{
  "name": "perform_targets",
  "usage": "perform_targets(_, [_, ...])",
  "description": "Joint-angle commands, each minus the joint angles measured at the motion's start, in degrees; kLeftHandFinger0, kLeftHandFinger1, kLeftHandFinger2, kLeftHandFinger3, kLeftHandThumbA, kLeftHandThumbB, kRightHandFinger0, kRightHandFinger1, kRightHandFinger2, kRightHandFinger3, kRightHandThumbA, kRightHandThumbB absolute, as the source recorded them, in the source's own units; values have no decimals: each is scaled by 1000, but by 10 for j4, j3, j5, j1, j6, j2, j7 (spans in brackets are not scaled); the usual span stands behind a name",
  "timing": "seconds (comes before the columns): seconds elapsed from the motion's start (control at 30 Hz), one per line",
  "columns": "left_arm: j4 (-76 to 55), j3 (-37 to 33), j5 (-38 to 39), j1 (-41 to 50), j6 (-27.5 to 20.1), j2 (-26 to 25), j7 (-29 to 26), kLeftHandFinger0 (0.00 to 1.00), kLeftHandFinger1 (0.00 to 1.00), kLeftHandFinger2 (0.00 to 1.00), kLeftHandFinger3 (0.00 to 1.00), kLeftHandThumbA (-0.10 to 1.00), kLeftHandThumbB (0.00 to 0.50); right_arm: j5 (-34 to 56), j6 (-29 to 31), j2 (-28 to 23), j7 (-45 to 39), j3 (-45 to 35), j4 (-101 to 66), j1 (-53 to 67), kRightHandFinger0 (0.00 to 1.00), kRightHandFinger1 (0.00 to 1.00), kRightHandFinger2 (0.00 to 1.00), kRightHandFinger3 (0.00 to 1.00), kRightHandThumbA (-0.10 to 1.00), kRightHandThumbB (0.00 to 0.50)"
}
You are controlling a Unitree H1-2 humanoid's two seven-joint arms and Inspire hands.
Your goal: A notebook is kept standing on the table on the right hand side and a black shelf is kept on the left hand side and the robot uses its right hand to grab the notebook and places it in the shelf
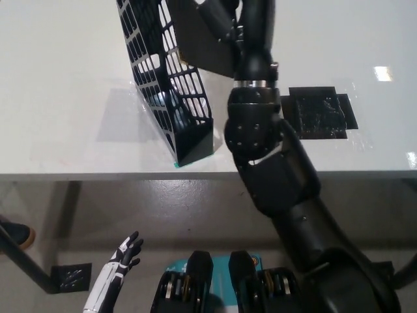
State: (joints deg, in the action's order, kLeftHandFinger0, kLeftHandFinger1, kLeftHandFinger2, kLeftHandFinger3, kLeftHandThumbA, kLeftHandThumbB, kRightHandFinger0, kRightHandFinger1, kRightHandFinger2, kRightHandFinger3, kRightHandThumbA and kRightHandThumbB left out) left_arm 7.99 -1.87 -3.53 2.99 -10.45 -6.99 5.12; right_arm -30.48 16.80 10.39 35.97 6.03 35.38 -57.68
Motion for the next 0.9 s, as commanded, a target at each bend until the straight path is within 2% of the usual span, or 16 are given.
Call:
perform_targets(0.0, [-14,-6,6,7,-18,-7,11,1000,1000,1000,1000,1000,117,17,73,22,75,-12,73,-81,0,9,591,625,-100,95])
perform_targets(0.1, [-15,-8,3,9,-18,-9,8,1000,1000,1000,1000,1000,144,22,90,24,90,-13,118,-95,0,0,575,598,-100,100])
perform_targets(0.13, [-14,-9,-2,10,-21,-10,5,1000,1000,1000,1000,1000,138,25,97,25,95,-15,136,-100,0,0,581,603,-100,89])
perform_targets(0.23, [-14,-9,6,12,-17,-9,10,1000,1000,1000,1000,1000,130,33,101,22,110,-12,184,-117,0,10,608,634,-100,105])
perform_targets(0.27, [-17,-10,5,13,-13,-9,10,1000,1000,1000,1000,1000,114,38,101,21,113,-11,199,-124,0,13,614,637,-100,114])
perform_targets(0.37, [-16,-12,-1,13,-12,-7,6,1000,1000,1000,1000,1000,93,46,101,19,124,-10,231,-141,0,2,600,617,-100,132])
perform_targets(0.47, [-15,-13,5,12,-10,-5,10,1000,1000,1000,1000,1000,93,33,101,18,157,0,267,-162,0,8,597,615,-100,146])
perform_targets(0.6, [-17,-16,6,14,-11,-7,12,1000,1000,1000,1000,1000,93,38,101,21,179,11,301,-181,0,23,601,608,-100,138])
perform_targets(0.63, [-17,-16,8,14,-10,-7,13,1000,1000,1000,1000,1000,95,39,101,22,189,19,310,-186,0,20,591,607,-100,141])
perform_targets(0.7, [-21,-17,8,15,-5,-6,13,1000,1000,1000,1000,1000,118,60,101,26,176,20,315,-191,0,0,544,566,-100,110])
perform_targets(0.73, [-22,-18,7,15,-6,-7,14,1000,1000,1000,1000,1000,120,67,101,27,172,22,315,-191,0,0,538,561,-100,112])
perform_targets(0.77, [-24,-19,3,15,-4,-7,13,1000,1000,1000,1000,1000,121,80,101,29,161,20,315,-192,0,0,521,556,-100,143])
perform_targets(0.8, [-25,-19,3,17,-4,-8,13,1000,1000,1000,1000,1000,122,87,101,31,149,18,313,-191,0,95,609,659,55,171])
perform_targets(0.83, [-26,-20,3,17,-4,-7,12,1000,1000,1000,1000,1000,123,96,101,33,132,17,309,-189,0,111,602,625,125,181])
perform_targets(0.87, [-17,-22,-2,14,-17,-9,11,1000,1000,1000,1000,1000,111,104,101,34,68,19,320,-191,681,892,1000,1000,661,280])
